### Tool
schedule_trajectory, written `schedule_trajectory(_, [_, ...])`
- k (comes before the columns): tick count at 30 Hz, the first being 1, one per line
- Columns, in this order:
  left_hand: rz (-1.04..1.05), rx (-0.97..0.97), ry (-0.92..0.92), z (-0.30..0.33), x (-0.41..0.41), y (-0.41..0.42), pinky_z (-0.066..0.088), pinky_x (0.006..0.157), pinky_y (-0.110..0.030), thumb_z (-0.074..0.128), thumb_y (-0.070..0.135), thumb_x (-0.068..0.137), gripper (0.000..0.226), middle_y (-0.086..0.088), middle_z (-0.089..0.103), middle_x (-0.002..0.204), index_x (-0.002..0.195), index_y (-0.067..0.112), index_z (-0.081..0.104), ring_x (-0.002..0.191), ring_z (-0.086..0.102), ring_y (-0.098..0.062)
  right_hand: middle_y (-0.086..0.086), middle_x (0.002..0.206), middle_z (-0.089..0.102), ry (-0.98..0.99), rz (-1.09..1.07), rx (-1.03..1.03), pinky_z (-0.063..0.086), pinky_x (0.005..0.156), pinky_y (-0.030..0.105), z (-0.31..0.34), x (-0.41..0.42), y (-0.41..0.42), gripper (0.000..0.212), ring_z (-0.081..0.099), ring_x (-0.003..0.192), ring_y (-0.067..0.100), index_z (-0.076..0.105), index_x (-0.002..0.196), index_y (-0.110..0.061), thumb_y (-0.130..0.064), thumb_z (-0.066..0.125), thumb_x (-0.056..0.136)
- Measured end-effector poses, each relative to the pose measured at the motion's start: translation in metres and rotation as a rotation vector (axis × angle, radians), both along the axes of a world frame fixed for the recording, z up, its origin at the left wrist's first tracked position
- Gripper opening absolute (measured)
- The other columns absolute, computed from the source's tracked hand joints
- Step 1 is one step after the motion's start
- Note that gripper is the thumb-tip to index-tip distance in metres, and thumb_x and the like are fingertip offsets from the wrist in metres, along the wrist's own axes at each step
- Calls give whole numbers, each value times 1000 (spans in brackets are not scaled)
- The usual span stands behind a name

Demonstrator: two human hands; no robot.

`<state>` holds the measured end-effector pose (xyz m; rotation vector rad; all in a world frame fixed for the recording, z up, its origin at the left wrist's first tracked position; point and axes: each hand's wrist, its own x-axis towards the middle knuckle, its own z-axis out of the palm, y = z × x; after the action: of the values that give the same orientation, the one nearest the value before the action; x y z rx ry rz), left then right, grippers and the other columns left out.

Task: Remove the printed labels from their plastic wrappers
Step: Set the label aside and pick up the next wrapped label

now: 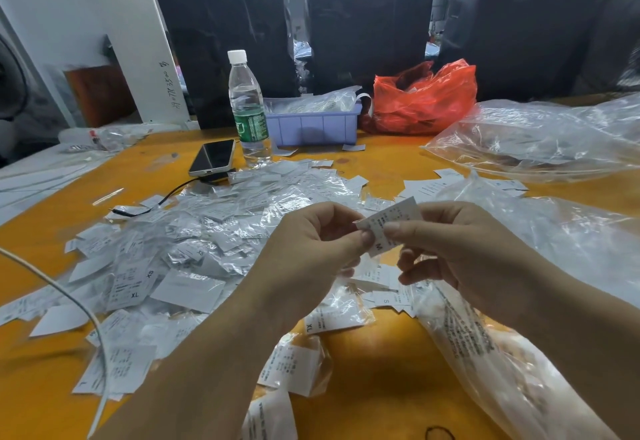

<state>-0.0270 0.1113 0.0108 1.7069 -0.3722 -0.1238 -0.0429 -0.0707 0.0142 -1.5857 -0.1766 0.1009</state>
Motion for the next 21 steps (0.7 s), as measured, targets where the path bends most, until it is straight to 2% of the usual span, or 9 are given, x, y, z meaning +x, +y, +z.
schedule_trajectory(7, [21,4,10,-1,1,-1,55,61,-19,72,11,84,6,-2,74,84,90,10,71,68,65,-9,8,69,68,-59,-68,32,51,50,23,-1,-1,0,25,57,55,13,77,84,-5,-22,71,67])
schedule_trajectory(16, [39,28,-26,-1,0,-1,54,59,-18,77,36,62,30,-3,74,83,83,16,71,65,65,-8,7,62,65,-113,-129,48,51,48,26,-6,-4,3,19,57,50,14,76,81,-9,-22,70,70])
schedule_trajectory(21, [39,4,-21,-1,1,0,51,57,-18,75,37,66,28,1,71,71,81,15,71,60,62,-6,12,76,71,10,-27,32,55,51,28,-4,-4,5,16,60,54,17,76,87,-6,-15,71,75])
